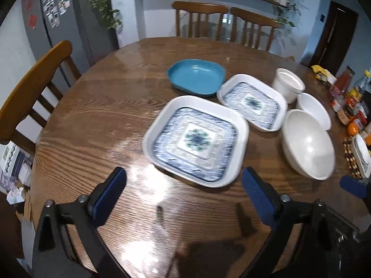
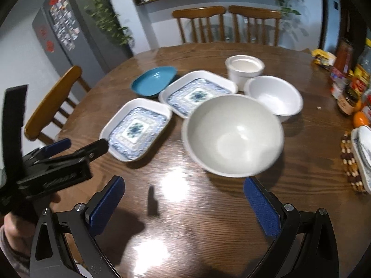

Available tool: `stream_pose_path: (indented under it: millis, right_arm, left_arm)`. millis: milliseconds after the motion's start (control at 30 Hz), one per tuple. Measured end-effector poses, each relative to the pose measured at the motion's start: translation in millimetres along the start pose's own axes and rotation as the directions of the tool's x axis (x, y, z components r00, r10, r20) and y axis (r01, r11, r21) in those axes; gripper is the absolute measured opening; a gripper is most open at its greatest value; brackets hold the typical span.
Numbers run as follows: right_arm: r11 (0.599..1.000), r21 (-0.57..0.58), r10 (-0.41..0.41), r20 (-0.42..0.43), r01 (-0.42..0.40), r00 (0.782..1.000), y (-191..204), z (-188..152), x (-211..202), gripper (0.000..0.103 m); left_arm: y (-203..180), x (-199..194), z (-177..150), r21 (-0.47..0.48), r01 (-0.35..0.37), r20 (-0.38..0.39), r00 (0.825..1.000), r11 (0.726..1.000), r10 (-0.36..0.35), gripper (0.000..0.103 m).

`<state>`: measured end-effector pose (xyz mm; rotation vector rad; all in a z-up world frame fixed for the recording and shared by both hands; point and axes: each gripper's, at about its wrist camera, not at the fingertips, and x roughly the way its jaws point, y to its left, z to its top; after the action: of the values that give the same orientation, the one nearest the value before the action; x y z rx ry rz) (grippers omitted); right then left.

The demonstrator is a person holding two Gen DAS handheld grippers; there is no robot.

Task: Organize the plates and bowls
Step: 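Close the left gripper on the rim of the large blue-patterned square plate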

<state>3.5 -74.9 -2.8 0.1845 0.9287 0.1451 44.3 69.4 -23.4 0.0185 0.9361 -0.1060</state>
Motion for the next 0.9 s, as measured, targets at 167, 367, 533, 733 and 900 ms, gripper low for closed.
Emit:
stream_pose_path:
  millis: [167,367,533,733,900]
  right_arm:
    - [0.998,-0.045,0.034,-0.019,-0.034,0.999,31,12,19,0.103]
    - [0.999,-0.016,0.044,-0.059,-0.045,0.997,47,32,57,0.095]
    - [1.000,0.013,-0.005,-0.130,0.006,0.991,52,38,97,0.079]
    - [0.997,0.019,-0.074,-0.177,0.078,0.981,53,41,126,0.059]
    - [0.996,0.006,-0.092,-0.194,0.095,0.977,53,46,139,0.036]
  left_arm:
    - [33,19,7,-0.029,0.002,-0.028,1.000,1.000,-0.003,0.077]
    - [57,48,15,-0.001,0.039,-0.075,0.996,0.999,-0.039,0.062]
    - [62,72,21,0.048,0.065,-0.119,0.991,0.997,-0.059,0.050]
    - [69,91,28,0.056,0.088,-0.144,0.986,0.995,-0.079,0.035]
    - [72,100,32,0.049,0.111,-0.164,0.981,0.993,-0.101,0.023]
